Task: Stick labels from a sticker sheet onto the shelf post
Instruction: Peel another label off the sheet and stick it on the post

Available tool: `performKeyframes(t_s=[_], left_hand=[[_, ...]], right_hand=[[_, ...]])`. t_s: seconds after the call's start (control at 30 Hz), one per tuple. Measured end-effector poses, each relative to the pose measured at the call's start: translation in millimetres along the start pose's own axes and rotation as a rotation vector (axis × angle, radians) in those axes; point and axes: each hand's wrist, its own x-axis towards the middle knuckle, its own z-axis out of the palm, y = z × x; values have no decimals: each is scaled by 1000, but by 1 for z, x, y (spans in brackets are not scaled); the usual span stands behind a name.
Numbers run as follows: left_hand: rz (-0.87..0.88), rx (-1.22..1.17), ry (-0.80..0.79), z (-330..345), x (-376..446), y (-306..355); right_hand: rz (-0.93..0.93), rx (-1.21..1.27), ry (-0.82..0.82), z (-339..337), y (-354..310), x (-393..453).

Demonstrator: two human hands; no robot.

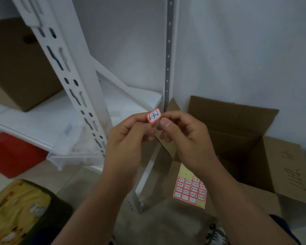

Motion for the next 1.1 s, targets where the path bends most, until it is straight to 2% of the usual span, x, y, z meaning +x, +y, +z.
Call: performKeyframes(t_s=[0.3,0.47,0.6,0.67,0.73,0.77,0.9,1.1], left_hand=[[171,197,-5,-26,2,3],[221,280,14,-26,1,7],[424,594,133,-28,-1,4],[590,695,237,-30,-3,5],[733,701,329,-38,-4,6],[759,678,369,-43,-4,5],[550,657,550,-62,2,-7],[448,689,369,-66,7,-17]], right_hand=[[128,175,-53,21,-8,4],[62,155,-3,29,-7,9],[-52,44,27,38,-9,9],[-15,184,88,33,-13,11],[115,535,149,27,-15,18],[172,665,128,27,-14,21],[295,725,-64,52,-6,23],[315,655,-131,75,1,29]])
